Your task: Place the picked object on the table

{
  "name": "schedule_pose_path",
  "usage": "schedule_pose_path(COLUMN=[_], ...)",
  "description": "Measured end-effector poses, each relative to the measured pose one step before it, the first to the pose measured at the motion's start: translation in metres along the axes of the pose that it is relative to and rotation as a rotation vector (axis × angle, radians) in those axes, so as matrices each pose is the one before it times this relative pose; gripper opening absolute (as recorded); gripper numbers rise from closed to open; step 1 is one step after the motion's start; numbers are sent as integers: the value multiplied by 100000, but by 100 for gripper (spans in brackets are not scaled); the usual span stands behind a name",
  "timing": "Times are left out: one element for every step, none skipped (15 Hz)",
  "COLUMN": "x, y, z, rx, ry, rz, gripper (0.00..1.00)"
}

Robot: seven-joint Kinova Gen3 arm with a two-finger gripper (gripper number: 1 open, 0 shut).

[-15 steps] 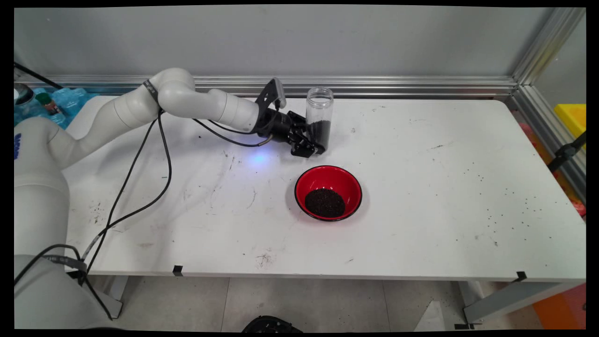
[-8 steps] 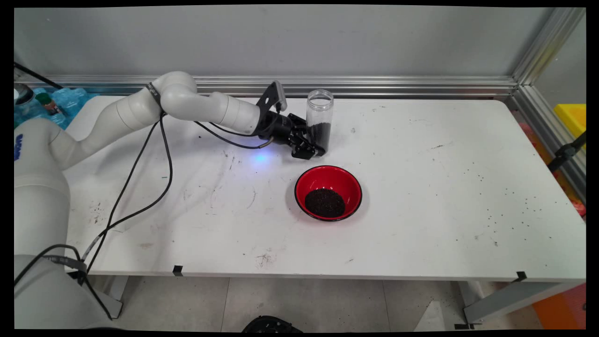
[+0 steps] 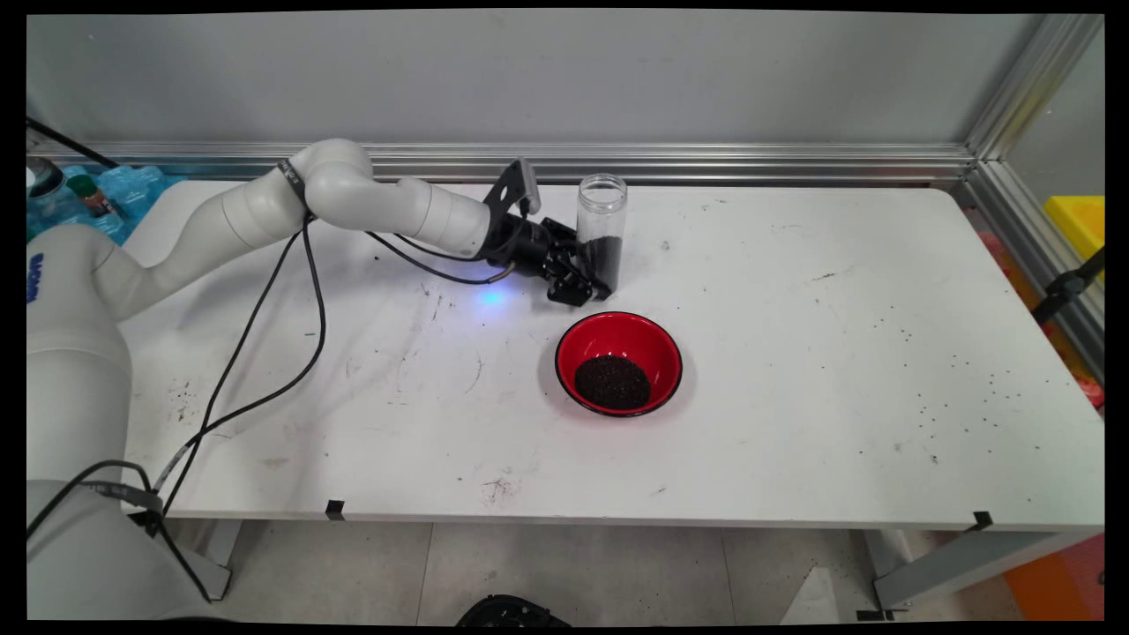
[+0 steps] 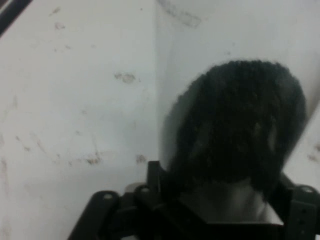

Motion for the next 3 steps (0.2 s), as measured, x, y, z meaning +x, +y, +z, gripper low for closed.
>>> schedule_pose_path(x=[-95,-46,-77], y=[2,0,5], z=[-11,-8,25], rx=[-145,-108,-251], ry=[-94,-55,-186], rz=[4,-13,-4], gripper=[100,100,100])
